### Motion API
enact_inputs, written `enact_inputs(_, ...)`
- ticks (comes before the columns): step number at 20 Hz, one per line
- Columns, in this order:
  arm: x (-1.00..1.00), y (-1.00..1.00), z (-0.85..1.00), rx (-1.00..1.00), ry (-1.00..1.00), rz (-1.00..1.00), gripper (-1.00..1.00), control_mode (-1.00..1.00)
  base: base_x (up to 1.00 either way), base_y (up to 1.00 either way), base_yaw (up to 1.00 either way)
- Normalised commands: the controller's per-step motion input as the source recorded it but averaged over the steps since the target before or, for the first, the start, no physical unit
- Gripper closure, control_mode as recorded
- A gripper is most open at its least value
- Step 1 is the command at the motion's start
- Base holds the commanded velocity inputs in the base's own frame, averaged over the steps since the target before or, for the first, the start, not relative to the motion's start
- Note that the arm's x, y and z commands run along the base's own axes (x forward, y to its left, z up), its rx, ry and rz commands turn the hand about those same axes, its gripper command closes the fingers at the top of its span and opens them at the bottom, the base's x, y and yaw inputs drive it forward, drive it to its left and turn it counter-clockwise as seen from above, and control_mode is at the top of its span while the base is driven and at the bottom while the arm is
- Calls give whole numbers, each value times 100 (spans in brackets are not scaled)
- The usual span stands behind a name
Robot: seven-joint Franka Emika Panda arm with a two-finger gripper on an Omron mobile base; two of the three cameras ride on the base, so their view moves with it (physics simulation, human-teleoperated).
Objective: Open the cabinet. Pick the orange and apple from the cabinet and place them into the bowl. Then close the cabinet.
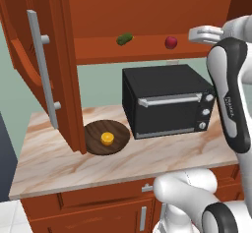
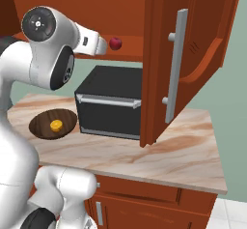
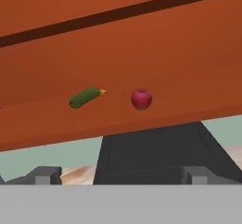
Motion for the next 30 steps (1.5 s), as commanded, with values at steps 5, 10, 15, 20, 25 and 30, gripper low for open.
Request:
enact_inputs(5, 57, -8, -18, -1, 0, 0, -100, -100, 0, 0, 0)
enact_inputs(10, 44, -23, -9, -1, 0, -2, -100, -100, 0, 0, 0)
enact_inputs(15, 43, -21, -7, -1, 0, -7, -100, -100, 0, 0, 0)
enact_inputs(20, 61, 0, -5, -2, 0, 0, -100, -100, 0, 0, 0)
enact_inputs(25, 62, 0, -11, -5, 0, 0, -100, -100, 0, 0, 0)
enact_inputs(30, 60, 0, -14, -4, 0, 0, -100, -100, 0, 0, 0)
